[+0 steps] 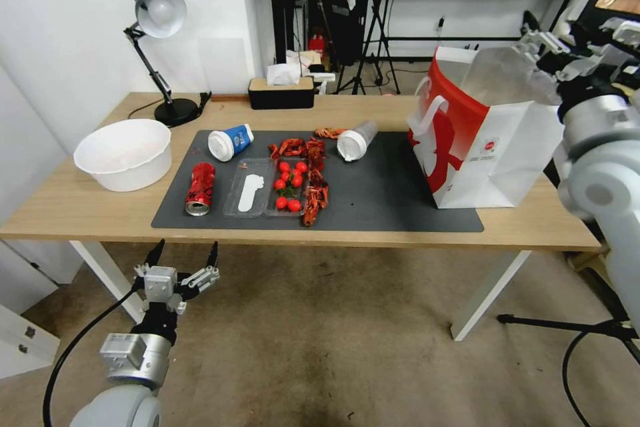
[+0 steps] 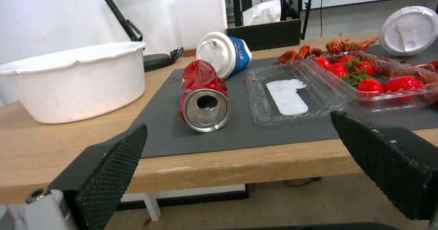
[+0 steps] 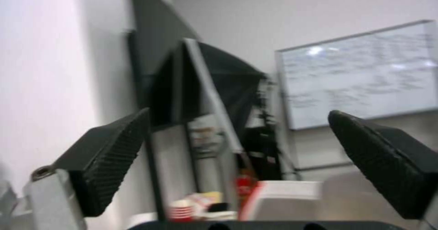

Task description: Pick up the trash from the table and place it into the takeout bag.

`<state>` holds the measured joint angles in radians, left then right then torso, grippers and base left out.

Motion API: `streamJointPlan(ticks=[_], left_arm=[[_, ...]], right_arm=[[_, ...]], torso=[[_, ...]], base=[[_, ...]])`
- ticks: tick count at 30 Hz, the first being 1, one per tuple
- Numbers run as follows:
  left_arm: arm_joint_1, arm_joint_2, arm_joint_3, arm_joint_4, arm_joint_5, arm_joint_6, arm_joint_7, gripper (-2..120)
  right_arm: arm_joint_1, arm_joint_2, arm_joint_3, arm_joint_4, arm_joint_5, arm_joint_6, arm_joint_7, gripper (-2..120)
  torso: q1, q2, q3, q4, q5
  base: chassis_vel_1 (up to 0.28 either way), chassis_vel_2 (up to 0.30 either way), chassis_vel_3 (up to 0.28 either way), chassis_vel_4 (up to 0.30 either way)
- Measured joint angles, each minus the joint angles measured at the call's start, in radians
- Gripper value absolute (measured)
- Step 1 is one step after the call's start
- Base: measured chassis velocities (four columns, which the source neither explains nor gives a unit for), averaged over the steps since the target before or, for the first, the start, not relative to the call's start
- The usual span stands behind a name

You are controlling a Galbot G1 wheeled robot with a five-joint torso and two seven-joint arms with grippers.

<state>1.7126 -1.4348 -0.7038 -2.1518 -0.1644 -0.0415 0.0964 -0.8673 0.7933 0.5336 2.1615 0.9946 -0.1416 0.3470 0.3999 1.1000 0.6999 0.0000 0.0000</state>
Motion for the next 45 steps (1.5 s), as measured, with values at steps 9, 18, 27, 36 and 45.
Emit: streamJointPlan(ticks=[9,18,27,36,45], left_arm=[[-0.001,0.003,-0.002,0.001,-0.006,0.0,-0.001,100],[-0.005,0.007,-0.003,0.009,-0.016,-0.002,-0.002,100],[-0.01,0.008,-0.002,0.021,-0.022,-0.005,-0.002,100],[-0.011,0.01,-0.003,0.029,-0.023,-0.01,-0.002,100],[-0.012,0.011,-0.005,0.032,-0.025,-0.013,-0.003,100]], right_arm=[[-0.284,0.034,-0.016,0.13,-0.235,0.139,-0.186,100],[-0.555,0.136,-0.034,0.171,-0.551,0.273,-0.219,100],[-0.821,0.297,-0.116,0.091,-0.895,0.446,-0.074,100],[-0.888,0.357,-0.173,-0.015,-0.971,0.497,0.08,100],[-0.876,0.359,-0.242,-0.092,-0.902,0.46,0.121,100]], torso=[[0.0,0.0,0.0,-0.0001,-0.0001],[0.0,0.0,0.0,0.0,-0.0001],[0.0,0.0,0.0,-0.0001,-0.0001],[0.0,0.0,0.0,0.0,-0.0001],[0.0,0.0,0.0,0.0,0.0001]], base=[[0.0,0.0,0.0,0.0],[0.0,0.0,0.0,0.0],[0.0,0.0,0.0,0.0],[0.0,0.0,0.0,0.0],[0.0,0.0,0.0,0.0]])
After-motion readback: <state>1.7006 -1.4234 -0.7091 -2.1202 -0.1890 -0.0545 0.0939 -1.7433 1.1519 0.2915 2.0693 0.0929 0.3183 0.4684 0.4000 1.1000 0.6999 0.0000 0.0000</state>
